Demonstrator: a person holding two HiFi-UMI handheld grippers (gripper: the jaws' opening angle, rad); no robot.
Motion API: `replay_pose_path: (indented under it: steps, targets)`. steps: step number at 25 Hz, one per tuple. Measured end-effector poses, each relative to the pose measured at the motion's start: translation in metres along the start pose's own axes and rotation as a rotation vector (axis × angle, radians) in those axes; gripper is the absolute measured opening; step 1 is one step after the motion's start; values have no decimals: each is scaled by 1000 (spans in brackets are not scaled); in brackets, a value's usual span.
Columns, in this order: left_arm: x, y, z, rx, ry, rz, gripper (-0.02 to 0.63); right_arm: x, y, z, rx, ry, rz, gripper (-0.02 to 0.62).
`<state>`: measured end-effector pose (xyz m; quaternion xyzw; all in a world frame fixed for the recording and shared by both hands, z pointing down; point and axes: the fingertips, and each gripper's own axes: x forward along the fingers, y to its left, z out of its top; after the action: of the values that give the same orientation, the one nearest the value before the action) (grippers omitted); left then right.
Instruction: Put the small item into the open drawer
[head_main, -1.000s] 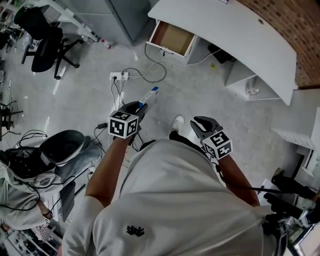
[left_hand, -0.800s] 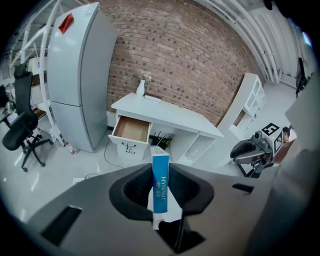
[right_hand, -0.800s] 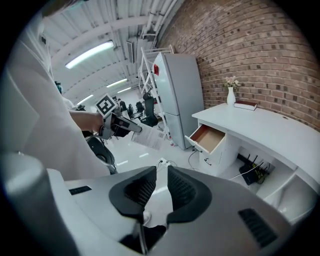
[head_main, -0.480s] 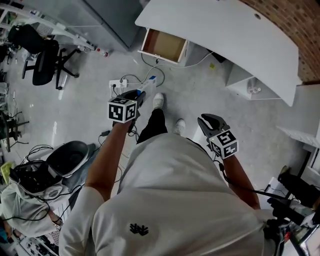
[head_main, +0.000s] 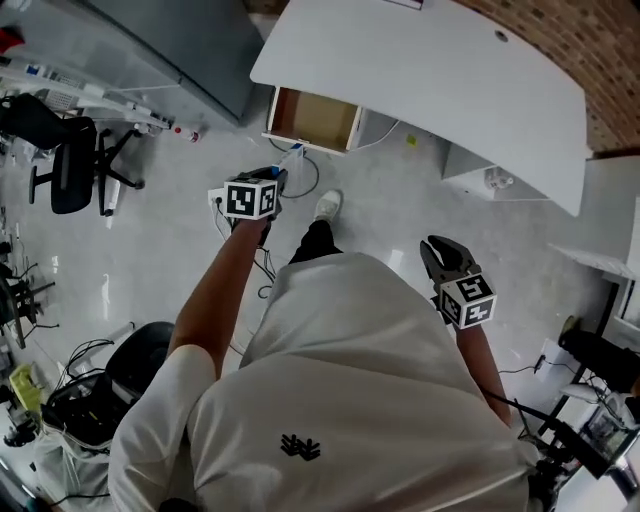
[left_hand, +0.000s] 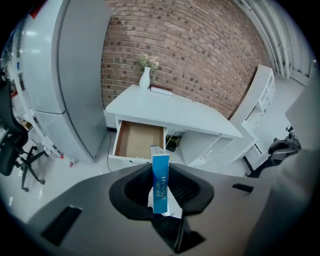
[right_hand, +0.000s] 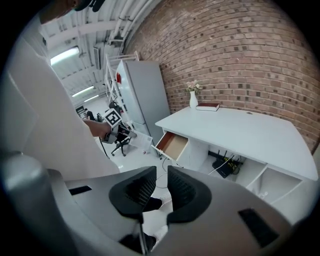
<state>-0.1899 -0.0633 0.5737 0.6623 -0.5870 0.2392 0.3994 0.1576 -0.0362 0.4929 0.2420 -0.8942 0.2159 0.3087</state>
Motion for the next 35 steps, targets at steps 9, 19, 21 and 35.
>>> replay_pose_path:
  steps: [9,19,21,35]
  targets:
    - [78,82,70,-40,47,40,98,46,-17,66,64,48,-58,92]
    - [190,164,114,-66,128,56,100,122,-49,124,125,109,-119,92]
    - [218,190,122,-93,142,61,98,148,-55,138,130,123,-130,91]
    - [302,258,121,-294,182,107,100,196,-55,151,137,256,-168,91]
